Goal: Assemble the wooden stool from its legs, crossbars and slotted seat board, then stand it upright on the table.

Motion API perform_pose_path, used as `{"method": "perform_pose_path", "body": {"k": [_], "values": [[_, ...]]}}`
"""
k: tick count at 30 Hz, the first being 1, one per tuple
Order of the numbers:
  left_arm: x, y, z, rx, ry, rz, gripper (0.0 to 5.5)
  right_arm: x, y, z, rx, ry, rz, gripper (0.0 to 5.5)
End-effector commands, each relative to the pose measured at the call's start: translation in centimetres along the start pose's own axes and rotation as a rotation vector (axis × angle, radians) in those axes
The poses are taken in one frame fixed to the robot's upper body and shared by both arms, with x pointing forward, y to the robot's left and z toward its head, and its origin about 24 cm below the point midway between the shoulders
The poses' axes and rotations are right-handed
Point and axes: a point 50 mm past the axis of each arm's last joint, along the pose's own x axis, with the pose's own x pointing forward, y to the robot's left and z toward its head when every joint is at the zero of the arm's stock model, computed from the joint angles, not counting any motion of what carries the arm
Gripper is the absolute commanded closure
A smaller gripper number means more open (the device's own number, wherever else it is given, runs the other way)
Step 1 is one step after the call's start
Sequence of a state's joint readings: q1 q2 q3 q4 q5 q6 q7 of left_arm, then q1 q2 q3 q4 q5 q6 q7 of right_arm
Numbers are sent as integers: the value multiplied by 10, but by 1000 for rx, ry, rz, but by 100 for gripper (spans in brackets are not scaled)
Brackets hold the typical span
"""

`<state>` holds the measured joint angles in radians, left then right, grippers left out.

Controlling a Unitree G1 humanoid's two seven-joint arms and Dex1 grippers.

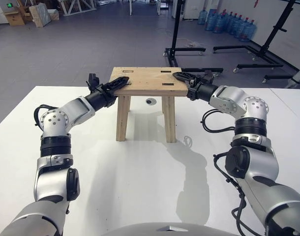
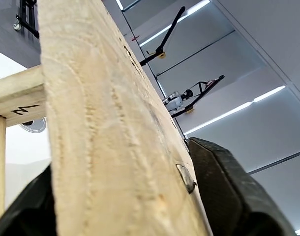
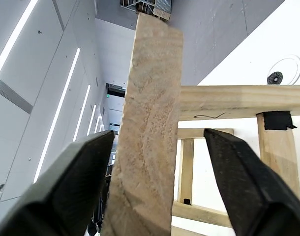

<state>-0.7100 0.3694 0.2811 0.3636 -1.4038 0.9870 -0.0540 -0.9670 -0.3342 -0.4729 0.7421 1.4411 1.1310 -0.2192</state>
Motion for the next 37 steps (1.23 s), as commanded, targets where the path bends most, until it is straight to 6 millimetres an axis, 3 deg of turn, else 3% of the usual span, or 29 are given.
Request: {"method": "perform_pose_path", "body": {"k": [1, 7, 10, 14, 16, 17, 19, 20, 22, 24, 26, 29, 37], "values": [[2, -6, 16, 18, -32, -17, 165, -2, 3, 2, -15, 17, 16, 131], [-9, 0, 28, 13, -76, 3, 73, -21, 11, 24, -25, -76, 58, 26], [-17, 1, 33, 6, -107, 1, 29, -32, 15, 35, -40, -131, 79, 10], [-44, 5, 47, 57, -222, 72, 11, -52, 4, 46, -115, -214, 18, 10], [-70, 4, 56, 207, -328, 182, 11, -56, -13, 39, -236, -242, -97, 10], [-85, 5, 57, 381, -373, 309, 11, -56, -27, 30, -342, -256, -202, 10], [-103, 12, 45, 737, -397, 563, 11, -56, -56, 4, -527, -291, -363, 10], [-104, 17, 29, 851, -390, 626, 11, -54, -69, -12, -588, -324, -415, 10], [-94, 31, -7, 909, -404, 684, 11, -51, -89, -38, -732, -409, -534, 10], [-83, 38, -32, 902, -439, 712, 11, -49, -95, -52, -853, -498, -612, 10], [-75, 41, -46, 895, -463, 724, 11, -49, -95, -56, -927, -592, -660, 10], [-75, 44, -46, 883, -513, 758, 11, -57, -96, -45, -995, -693, -703, 10], [-67, 42, -67, 858, -547, 760, 11, -62, -102, -38, -1056, -704, -611, 10]]}}
